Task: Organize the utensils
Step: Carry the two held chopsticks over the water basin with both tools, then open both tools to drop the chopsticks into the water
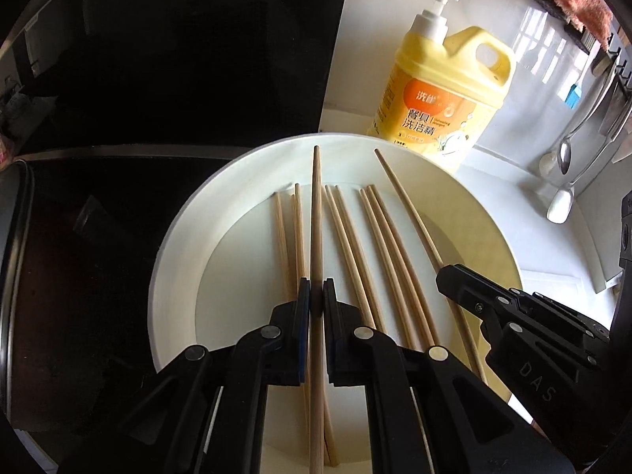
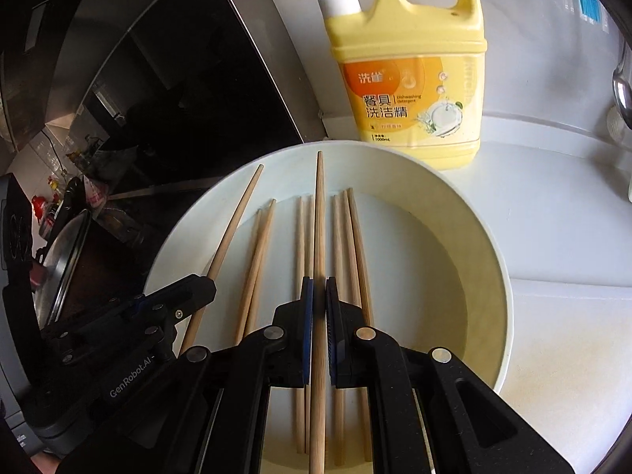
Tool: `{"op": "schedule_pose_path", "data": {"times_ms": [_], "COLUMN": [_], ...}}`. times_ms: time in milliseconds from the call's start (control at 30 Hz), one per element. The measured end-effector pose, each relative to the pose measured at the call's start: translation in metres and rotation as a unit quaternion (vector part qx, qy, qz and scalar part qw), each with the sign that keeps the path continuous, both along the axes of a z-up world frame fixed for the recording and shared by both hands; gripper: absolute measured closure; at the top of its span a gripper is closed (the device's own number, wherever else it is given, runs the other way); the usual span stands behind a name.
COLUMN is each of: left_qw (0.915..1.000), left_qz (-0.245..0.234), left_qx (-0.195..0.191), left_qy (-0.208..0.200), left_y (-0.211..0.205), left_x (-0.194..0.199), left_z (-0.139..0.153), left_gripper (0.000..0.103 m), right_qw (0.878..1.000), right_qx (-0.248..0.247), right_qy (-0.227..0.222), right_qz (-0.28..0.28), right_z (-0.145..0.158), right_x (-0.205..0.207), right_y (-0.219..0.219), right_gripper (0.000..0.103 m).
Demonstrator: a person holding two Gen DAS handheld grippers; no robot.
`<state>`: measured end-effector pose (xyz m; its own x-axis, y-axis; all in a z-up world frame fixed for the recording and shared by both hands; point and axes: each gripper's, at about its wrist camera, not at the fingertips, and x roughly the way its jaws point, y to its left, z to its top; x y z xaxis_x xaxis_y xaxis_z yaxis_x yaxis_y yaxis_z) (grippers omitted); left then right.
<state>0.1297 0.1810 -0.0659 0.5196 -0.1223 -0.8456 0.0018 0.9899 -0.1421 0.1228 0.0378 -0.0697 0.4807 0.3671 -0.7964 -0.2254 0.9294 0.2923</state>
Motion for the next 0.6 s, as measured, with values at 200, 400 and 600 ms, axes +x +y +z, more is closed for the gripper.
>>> {"op": "schedule_pose_path", "data": {"times_ms": [200,400,600], "left_qw": [0.9997,0.999,0.9979], "left_qz": [0.005,0.015,0.022], "left_qx": [0.003,0.003,0.007], "left_qy": [0.024,0.042,0.061], "left_y": [-0.001,0.003,0.002], "left_x": [0.009,0.013,0.017], "left_z": [-0.018,-0.028,-0.039], "left_gripper": [0.096,0.096,0.095], "right_qw": [0.999,0.998,0.997], "right_qx": [-0.015,-0.024,-0.028], "right_qy": [0.034,0.061,0.072], "right_qz": [0.01,0.019,0.027], "right_z": [-0.016,-0.027,-0.031], "right_x": [0.008,0.016,0.019], "right_y": [0.005,0.004,0.005], "right_gripper": [0.097,0.097,0.097]}}
